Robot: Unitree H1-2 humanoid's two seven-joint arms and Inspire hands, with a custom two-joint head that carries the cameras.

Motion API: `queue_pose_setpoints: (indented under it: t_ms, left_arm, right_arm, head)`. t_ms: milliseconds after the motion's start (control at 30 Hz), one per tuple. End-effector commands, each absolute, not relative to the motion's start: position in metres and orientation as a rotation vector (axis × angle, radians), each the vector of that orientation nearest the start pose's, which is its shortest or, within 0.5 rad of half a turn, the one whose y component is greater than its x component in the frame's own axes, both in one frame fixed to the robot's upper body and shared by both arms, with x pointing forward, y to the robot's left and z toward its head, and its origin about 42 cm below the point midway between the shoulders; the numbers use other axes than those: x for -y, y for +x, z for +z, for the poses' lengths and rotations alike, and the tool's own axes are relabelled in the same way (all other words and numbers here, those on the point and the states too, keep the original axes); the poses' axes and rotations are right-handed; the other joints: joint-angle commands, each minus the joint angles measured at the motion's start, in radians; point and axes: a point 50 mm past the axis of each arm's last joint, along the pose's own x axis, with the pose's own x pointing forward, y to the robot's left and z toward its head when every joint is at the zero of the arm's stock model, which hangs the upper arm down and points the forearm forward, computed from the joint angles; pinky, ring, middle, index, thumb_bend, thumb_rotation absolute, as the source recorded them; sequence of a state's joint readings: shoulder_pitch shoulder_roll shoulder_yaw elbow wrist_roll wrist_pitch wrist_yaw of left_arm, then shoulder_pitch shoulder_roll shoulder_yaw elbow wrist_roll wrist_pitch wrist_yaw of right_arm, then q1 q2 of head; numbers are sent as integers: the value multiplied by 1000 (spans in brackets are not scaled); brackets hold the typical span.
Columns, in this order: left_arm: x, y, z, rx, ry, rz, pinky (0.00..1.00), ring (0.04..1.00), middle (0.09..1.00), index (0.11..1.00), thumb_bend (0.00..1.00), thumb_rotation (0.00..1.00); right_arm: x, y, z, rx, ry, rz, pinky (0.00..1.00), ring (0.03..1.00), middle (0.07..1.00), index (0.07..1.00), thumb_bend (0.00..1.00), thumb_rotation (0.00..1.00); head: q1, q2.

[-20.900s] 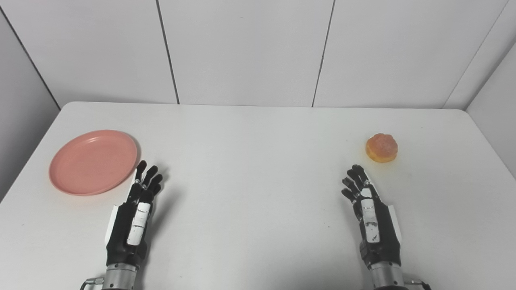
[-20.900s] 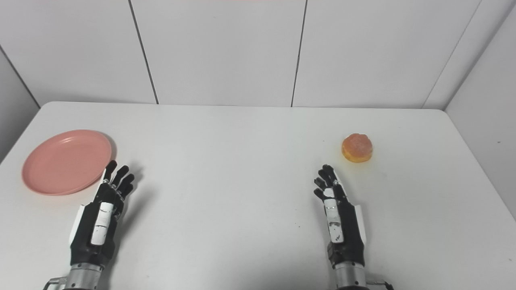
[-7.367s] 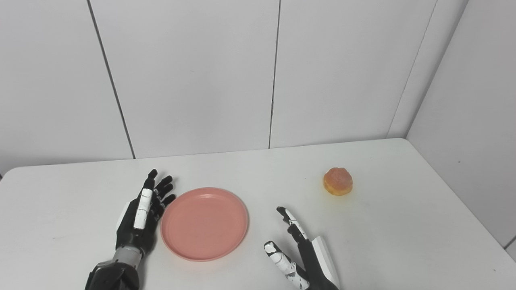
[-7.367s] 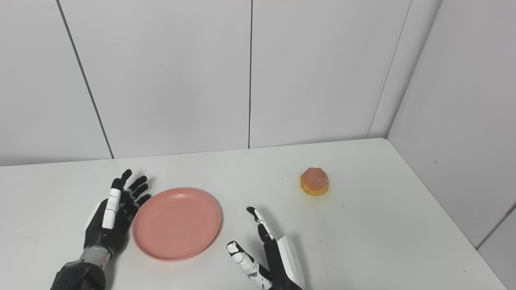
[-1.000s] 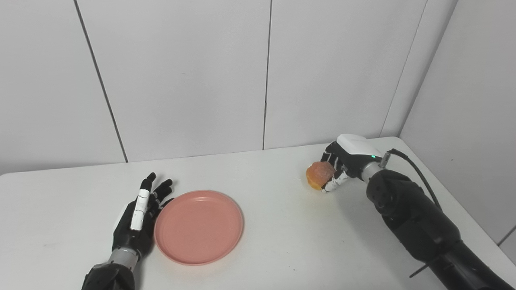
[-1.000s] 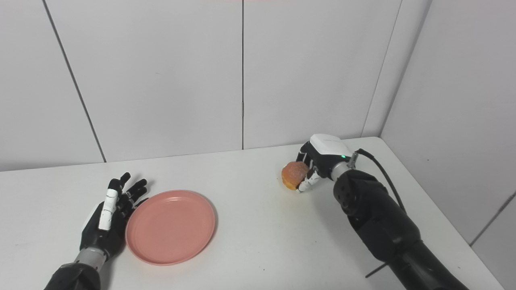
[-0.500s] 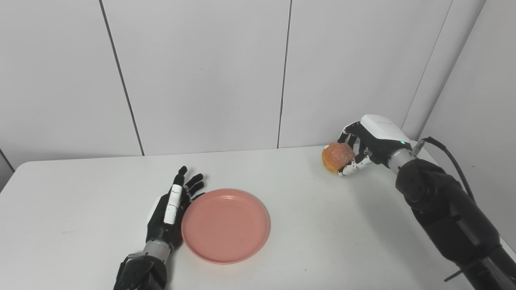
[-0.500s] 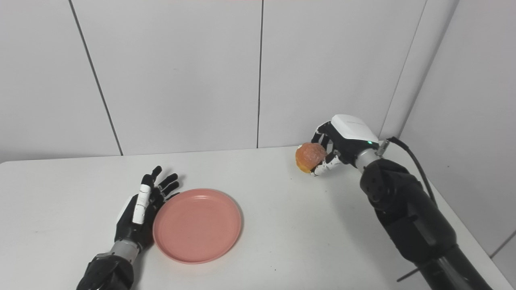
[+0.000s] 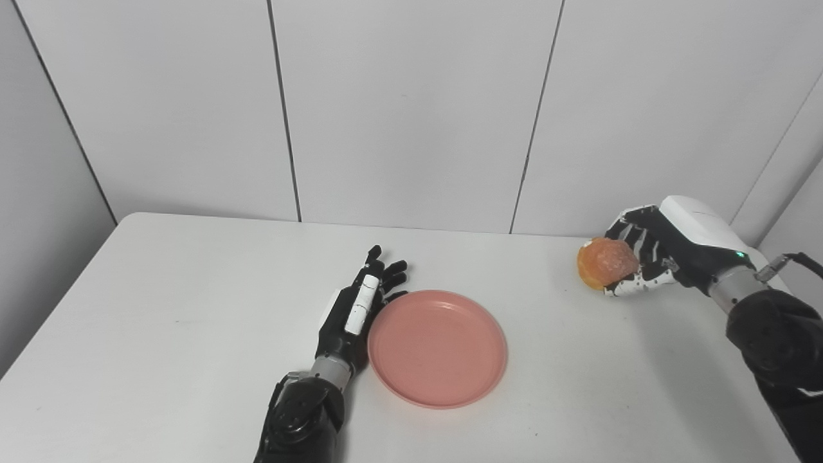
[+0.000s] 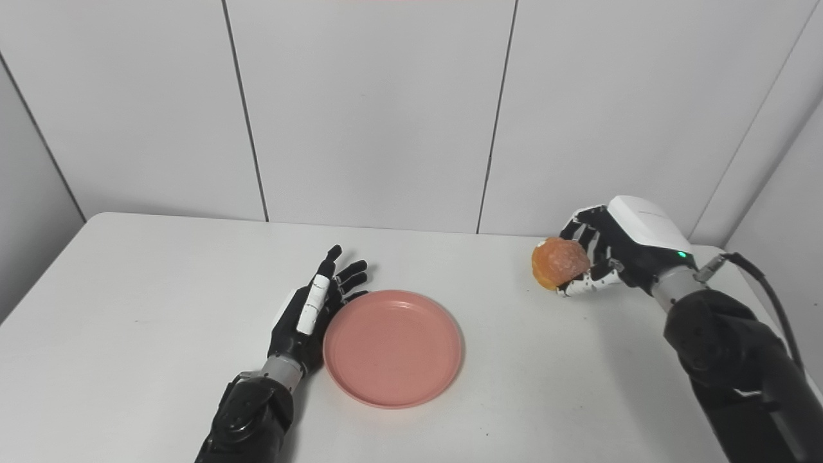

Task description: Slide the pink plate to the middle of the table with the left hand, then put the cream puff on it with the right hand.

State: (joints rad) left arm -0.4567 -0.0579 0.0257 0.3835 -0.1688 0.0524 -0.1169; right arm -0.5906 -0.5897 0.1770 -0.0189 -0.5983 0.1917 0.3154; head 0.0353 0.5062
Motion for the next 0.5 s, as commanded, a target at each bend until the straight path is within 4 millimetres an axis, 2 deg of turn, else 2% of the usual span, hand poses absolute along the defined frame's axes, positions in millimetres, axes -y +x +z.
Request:
queue_pose_setpoints:
  t_ms: [0,167,467]
  left_arm:
    - [-139,412,116,-108,-207,-218,806,875,844,994,908,816]
    - [-139,414,111,-105,-201,-221,793,880,856,1000,892,822]
    - [-147,415,106,-99,-199,-217,799,877,850,996,906,825]
  right_arm:
    - [302,425,351,394,-1259,101,343,410,454,506,527,1]
    - [285,422,356,459,-1240,133,363,426,458,507,527,1]
    - [248,414,361,543,-1210,186,366,430,470,497,528,2]
  head:
    - [9,-4]
    - [33,-25]
    - [8,-56]
